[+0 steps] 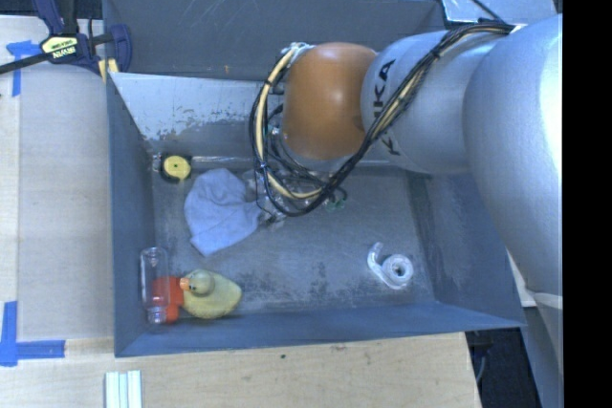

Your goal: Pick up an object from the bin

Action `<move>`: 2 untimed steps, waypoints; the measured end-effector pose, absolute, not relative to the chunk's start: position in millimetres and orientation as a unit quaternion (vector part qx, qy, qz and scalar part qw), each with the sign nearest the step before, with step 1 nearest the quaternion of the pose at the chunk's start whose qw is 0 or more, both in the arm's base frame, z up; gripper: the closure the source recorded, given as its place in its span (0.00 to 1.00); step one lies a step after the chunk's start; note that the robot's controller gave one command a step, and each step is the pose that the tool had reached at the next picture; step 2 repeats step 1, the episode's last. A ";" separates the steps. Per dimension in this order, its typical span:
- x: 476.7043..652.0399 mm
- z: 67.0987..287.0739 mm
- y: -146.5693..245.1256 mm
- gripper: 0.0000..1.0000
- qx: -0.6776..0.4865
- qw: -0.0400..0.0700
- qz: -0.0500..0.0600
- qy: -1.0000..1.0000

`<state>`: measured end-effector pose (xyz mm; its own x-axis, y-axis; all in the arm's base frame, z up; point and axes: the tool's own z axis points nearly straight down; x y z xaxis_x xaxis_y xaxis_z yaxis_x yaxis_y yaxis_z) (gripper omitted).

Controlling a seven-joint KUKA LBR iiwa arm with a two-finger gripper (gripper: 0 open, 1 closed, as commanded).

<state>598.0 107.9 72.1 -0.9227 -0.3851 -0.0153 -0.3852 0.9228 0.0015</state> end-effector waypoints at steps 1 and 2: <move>584.5 159.9 100.3 1.00 -0.181 0.006 0.002 0.984; 584.5 159.9 100.3 1.00 -0.181 0.006 0.002 0.984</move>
Offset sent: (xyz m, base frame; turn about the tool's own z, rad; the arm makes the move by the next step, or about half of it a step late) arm -0.0111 -0.0221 0.1672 -0.0331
